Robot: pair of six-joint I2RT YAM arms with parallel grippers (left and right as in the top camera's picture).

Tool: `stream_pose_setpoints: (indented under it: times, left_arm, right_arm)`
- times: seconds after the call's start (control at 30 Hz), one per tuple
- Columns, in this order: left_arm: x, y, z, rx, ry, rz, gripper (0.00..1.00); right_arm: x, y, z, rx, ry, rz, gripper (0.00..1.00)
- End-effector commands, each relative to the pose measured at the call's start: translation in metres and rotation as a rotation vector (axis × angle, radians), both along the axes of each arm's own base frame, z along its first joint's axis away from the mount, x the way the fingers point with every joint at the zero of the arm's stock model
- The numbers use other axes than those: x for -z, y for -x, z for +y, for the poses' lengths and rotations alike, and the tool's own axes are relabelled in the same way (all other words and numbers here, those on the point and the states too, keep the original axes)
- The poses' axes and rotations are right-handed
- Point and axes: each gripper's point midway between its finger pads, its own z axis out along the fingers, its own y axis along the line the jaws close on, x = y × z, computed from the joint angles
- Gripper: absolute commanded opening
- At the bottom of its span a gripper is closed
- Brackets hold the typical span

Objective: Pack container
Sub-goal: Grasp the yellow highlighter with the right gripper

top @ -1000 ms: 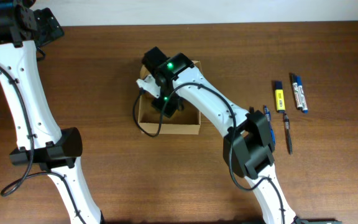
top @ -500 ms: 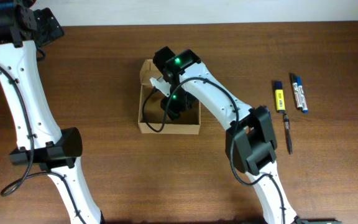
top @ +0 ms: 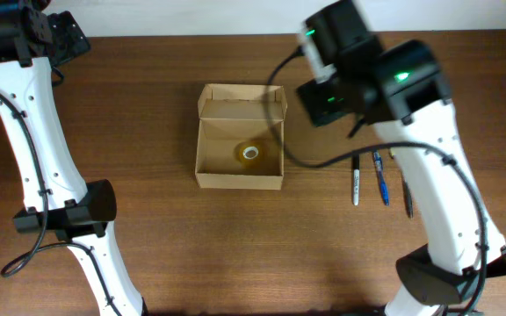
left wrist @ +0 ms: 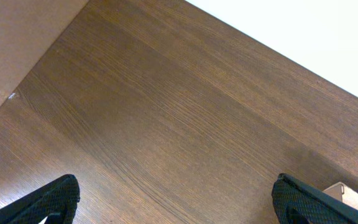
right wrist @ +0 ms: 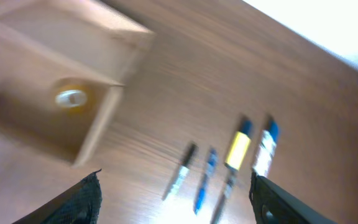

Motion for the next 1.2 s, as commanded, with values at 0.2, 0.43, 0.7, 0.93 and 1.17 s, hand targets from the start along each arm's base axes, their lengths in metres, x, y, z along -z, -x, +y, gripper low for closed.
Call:
stream_pose_setpoints:
  times: [0.2,0.43,0.7,0.93,1.17]
  left_arm:
    - [-0.016,0.008,0.002,0.001,-0.018,-0.032,1.00]
    - [-0.016,0.008,0.002,0.001,-0.018,-0.032,1.00]
    - [-0.016,0.008,0.002,0.001,-0.018,-0.032,1.00]
    - [-0.016,0.008,0.002,0.001,-0.018,-0.032,1.00]
    - [-0.016,0.008,0.002,0.001,-0.018,-0.032,1.00]
  right_arm:
    - [0.072,-0.043,-0.134,0.401,-0.162,0.185,0.83]
    - [0.169,-0.047,-0.183,0.540,-0.248,0.410,0.82]
    - [0.251,-0.055,-0.194,0.499,-0.230,0.559,0.76]
    - [0.281,-0.070,-0.203,0.503,-0.197,0.541,0.76]
    - [0.307,-0.074,-0.203,0.505,-0.196,0.557,0.75]
